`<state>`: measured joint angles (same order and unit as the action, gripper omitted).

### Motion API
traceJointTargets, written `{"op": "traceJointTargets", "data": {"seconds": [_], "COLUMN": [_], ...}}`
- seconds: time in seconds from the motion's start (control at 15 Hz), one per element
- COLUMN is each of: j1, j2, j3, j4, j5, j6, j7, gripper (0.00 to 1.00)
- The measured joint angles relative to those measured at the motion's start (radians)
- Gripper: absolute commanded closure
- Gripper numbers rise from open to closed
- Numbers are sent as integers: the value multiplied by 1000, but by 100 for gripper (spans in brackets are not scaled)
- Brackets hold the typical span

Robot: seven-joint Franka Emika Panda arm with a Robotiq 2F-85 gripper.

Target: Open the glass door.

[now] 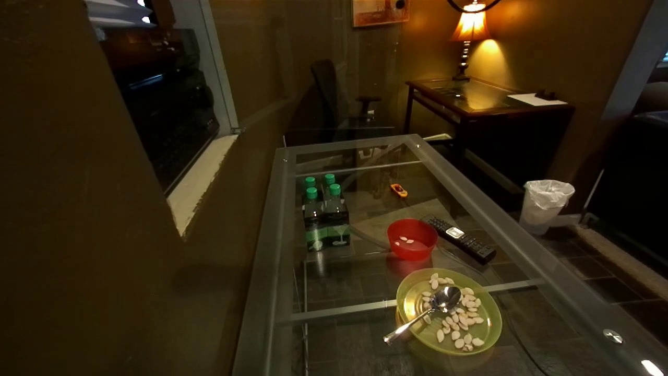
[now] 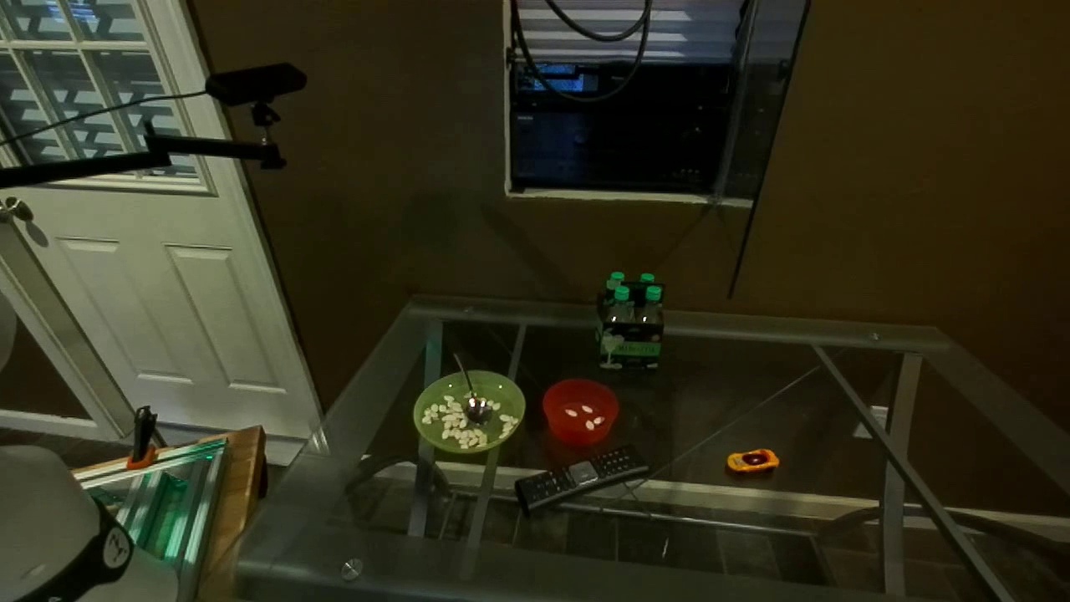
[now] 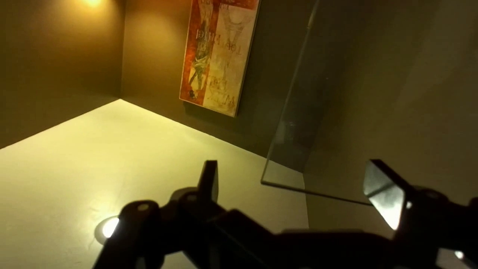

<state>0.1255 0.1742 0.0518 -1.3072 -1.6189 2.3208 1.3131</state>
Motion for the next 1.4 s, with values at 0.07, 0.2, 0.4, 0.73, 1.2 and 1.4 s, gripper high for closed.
{"op": "traceJointTargets", "data": {"seconds": [0.07,0.2,0.4,0.73,1.2,1.4], "j1": [0,-1,1,35,85,86], "j2": [11,30,48,-13,-235,-311], "j3": [-7,-18,-21,18,107,94], "j4": [10,30,56,81,47,-16], "j5": [-21,-53,-56,58,481,691], "j6": [-3,-14,-41,-196,-390,-381], "j7": [21,55,65,-141,-598,-659], "gripper": [0,0,0,0,0,0]}}
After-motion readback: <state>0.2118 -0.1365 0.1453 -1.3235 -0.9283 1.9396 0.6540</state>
